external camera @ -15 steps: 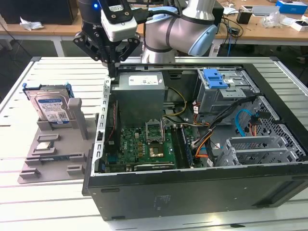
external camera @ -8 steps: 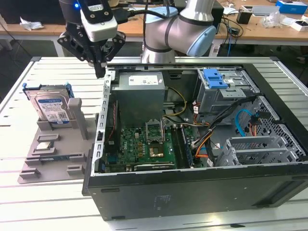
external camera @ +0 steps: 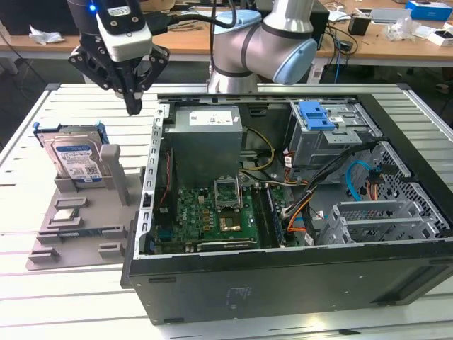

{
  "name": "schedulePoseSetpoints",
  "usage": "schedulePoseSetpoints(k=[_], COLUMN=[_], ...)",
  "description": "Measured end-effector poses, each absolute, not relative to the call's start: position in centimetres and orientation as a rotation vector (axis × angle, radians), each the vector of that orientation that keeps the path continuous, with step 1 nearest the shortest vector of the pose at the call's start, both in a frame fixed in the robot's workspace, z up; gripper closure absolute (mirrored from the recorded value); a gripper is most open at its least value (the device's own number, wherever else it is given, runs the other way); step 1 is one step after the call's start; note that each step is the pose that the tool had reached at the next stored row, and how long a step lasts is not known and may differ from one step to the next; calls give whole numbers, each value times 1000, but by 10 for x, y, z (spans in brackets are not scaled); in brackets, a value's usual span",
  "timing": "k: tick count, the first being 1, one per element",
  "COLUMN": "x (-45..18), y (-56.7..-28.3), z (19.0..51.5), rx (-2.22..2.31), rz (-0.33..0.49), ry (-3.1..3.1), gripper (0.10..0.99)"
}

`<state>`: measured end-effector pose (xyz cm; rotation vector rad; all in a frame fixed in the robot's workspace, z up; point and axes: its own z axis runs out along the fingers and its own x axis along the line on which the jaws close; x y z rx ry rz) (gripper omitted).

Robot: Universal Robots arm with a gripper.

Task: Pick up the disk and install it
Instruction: 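Reach for the disk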

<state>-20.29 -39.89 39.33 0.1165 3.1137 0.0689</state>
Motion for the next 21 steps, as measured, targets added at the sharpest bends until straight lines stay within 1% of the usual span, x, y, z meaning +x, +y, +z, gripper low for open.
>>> schedulePoseSetpoints(k=[21], x=[-238], y=[-399], z=[393], rx=[117], rz=[69], ry=[3114], gripper=[980])
